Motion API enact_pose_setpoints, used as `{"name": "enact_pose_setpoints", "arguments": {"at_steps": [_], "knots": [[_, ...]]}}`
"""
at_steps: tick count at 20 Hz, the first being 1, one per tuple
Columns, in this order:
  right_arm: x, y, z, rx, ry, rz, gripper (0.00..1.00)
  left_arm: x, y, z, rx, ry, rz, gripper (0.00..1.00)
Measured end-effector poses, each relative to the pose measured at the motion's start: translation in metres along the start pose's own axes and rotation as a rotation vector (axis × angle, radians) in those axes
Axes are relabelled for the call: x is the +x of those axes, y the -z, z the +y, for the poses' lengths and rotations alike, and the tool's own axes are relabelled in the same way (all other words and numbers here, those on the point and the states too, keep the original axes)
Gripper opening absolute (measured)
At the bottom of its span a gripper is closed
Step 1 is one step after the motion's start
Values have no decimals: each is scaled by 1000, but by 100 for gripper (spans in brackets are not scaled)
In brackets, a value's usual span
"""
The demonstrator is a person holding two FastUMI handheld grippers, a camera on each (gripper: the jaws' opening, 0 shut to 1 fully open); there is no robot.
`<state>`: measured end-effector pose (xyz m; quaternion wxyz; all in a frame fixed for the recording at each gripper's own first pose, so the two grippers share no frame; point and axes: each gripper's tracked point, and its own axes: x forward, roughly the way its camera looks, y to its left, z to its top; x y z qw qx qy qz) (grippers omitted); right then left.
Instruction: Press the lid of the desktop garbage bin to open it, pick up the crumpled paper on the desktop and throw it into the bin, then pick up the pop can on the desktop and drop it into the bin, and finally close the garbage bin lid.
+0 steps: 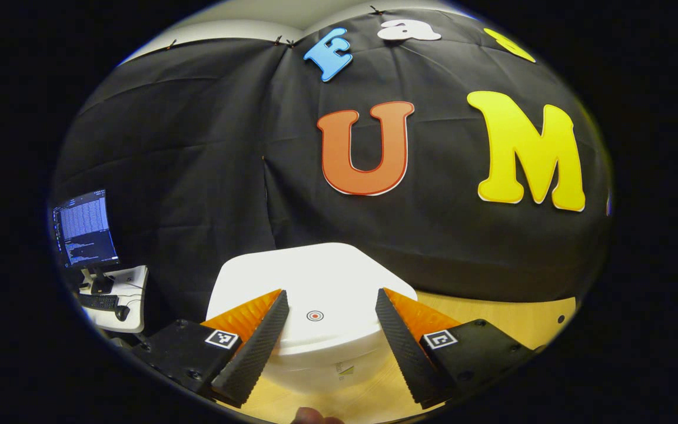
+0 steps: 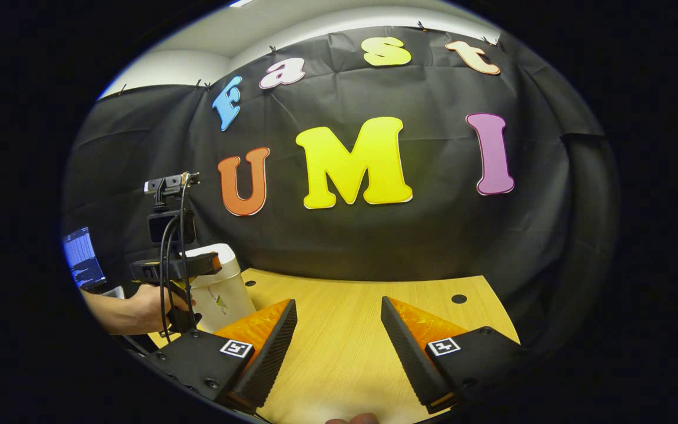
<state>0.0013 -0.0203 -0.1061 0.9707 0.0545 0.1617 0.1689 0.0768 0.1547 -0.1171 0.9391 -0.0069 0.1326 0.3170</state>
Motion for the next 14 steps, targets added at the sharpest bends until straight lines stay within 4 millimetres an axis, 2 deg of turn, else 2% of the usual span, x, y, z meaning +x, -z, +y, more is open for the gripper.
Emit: {"name": "enact_pose_setpoints", "arguments": {"at_steps": [3, 5, 8, 11, 14], "knots": [[2, -7, 4, -23, 6, -18, 92, -8, -14, -6, -12, 53, -32, 98], [3, -13, 8, -30, 11, -34, 92, -19, -31, -12, 10, 113, -77, 98], [3, -24, 17, -33, 27, -70, 92, -41, -69, -24, 54, 235, -168, 98], [1, -34, 28, -26, 46, -103, 92, -74, -82, -29, 70, 331, -221, 97], [-6, -45, 36, -37, 71, -140, 92, -98, -93, -34, 55, 417, -230, 97]]}}
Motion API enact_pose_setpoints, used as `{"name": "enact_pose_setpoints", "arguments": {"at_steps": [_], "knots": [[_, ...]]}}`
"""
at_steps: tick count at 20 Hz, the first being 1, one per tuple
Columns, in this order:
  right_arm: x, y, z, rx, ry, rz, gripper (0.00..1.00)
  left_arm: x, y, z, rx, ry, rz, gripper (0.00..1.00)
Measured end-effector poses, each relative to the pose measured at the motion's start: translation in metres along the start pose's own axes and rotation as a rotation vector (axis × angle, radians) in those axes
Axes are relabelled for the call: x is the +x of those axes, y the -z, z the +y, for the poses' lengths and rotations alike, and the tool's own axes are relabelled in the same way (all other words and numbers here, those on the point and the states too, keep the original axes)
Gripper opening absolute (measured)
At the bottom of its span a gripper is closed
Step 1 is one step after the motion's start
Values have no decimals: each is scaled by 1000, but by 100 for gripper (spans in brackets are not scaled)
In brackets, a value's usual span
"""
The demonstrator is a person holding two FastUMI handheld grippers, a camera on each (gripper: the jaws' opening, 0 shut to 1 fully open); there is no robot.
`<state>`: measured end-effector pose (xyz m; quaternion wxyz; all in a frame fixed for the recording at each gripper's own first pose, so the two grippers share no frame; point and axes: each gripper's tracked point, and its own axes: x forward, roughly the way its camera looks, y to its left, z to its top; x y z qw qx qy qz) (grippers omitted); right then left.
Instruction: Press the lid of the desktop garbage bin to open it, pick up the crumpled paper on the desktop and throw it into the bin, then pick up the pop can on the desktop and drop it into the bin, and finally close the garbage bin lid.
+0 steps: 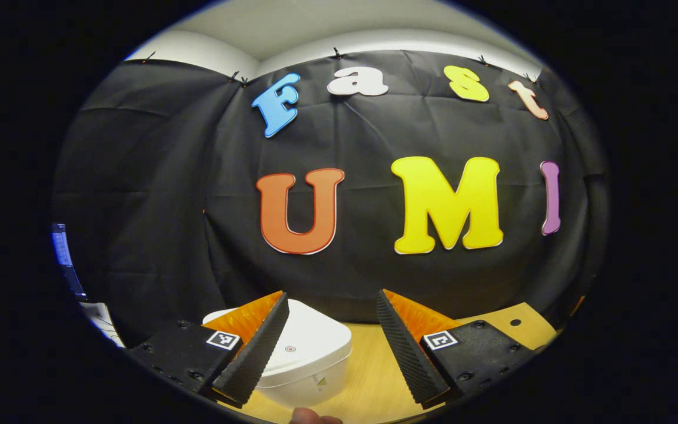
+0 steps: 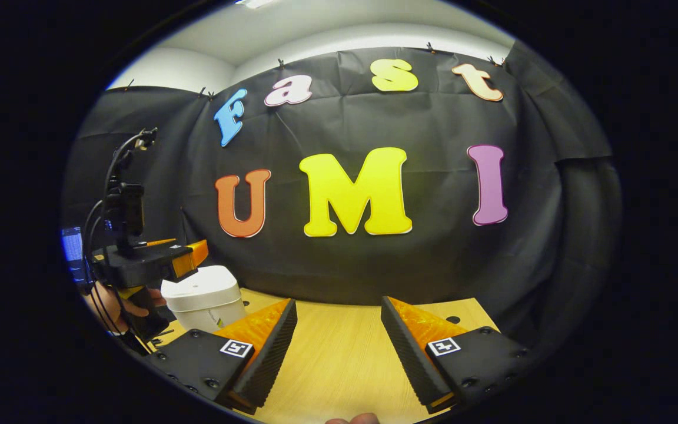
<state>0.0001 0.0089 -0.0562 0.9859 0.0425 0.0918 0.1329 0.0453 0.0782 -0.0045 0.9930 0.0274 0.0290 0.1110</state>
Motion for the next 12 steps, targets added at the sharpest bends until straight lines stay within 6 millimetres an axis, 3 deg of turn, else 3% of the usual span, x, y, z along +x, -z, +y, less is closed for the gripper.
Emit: {"name": "enact_pose_setpoints", "arguments": {"at_steps": [6, 12], "knots": [[-17, -13, 1, -25, 82, -52, 90, -38, -8, -31, -21, 169, -25, 97], [-31, -20, 3, -53, 147, -84, 92, -68, 8, -58, -33, 277, -16, 97]]}}
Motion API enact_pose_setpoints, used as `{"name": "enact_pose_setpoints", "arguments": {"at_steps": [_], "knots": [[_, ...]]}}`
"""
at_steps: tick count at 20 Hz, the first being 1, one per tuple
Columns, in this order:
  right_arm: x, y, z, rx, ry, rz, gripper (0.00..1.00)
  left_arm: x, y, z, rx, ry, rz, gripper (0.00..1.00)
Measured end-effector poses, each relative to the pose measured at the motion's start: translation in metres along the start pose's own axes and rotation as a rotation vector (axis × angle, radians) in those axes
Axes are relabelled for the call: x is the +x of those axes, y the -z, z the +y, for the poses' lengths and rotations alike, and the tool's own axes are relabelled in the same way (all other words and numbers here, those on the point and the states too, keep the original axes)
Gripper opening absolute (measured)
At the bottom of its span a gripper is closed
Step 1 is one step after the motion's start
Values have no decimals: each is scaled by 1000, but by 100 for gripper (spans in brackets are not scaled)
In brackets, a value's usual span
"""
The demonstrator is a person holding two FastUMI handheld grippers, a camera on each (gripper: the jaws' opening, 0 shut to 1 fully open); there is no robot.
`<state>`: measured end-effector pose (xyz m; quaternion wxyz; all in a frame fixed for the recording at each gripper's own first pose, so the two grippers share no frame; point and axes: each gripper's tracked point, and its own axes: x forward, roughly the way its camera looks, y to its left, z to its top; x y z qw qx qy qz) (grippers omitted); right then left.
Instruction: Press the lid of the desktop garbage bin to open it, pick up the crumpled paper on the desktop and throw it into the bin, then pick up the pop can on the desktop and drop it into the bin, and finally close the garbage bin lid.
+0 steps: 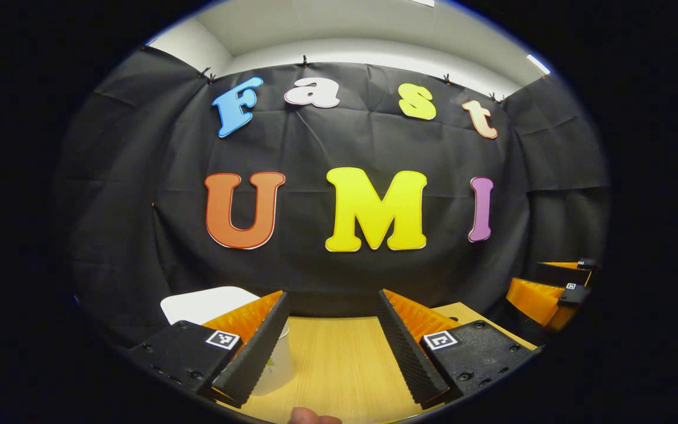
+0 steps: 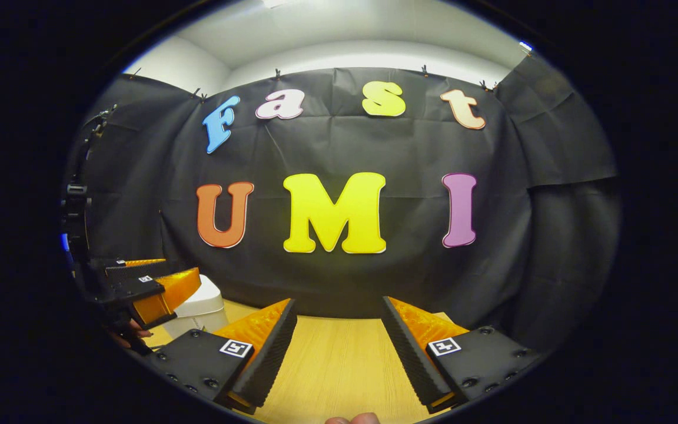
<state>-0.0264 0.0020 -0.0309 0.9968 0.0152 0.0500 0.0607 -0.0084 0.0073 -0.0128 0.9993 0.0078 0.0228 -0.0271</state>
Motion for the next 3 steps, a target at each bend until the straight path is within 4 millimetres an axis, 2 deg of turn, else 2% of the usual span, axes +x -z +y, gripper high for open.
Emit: {"name": "enact_pose_setpoints", "arguments": {"at_steps": [3], "knots": [[-5, -2, 0, -6, 15, -9, 92, -9, 5, -11, 0, 35, -6, 97]]}}
